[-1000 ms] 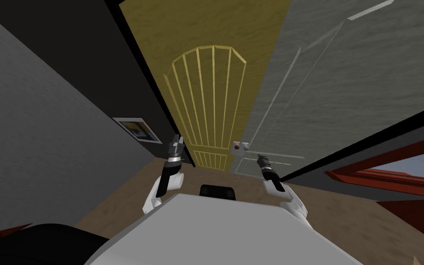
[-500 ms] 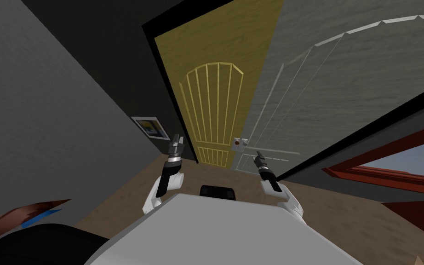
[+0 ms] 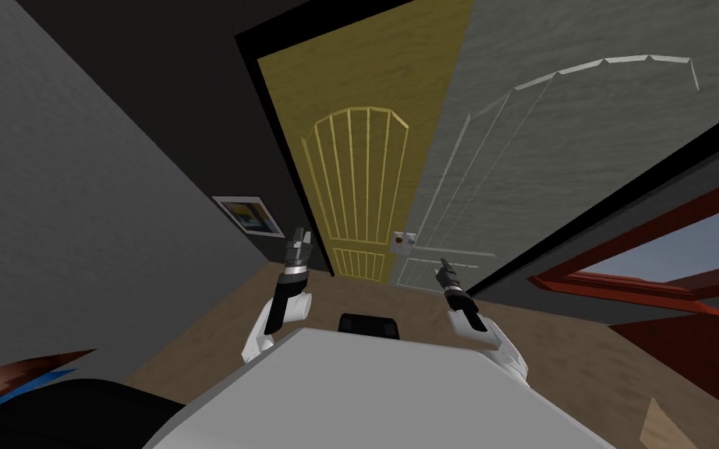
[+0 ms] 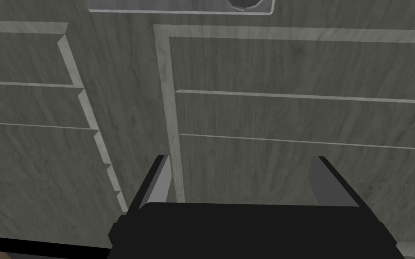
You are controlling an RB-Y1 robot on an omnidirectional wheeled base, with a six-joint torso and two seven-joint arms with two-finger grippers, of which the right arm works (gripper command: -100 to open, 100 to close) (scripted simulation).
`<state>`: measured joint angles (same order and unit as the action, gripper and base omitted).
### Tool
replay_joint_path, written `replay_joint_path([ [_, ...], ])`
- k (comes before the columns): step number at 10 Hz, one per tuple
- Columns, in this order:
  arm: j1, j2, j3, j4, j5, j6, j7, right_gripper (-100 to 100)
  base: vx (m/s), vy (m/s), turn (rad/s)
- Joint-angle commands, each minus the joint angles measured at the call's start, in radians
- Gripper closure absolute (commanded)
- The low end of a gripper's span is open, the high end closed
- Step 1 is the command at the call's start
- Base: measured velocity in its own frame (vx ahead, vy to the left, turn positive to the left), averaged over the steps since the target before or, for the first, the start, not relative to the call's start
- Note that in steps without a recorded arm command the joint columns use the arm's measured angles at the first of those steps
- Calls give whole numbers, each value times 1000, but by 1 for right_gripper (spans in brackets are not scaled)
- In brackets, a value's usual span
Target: Pull the door open
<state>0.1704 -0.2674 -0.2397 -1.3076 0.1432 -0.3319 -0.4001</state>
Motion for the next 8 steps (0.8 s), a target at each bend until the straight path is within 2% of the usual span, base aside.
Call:
replay_joint_path([
  [1, 0, -7, -28, 28, -3, 0, 10, -100, 76, -95, -87],
  [2, -2, -9, -40, 39, -6, 0, 15, -100, 141, -90, -61],
  [5, -24, 3, -29, 42, -4, -6, 21, -100, 174, -66, 50],
  [8, -58, 27, 7, 33, 1, -14, 24, -100, 199, 39, 146],
])
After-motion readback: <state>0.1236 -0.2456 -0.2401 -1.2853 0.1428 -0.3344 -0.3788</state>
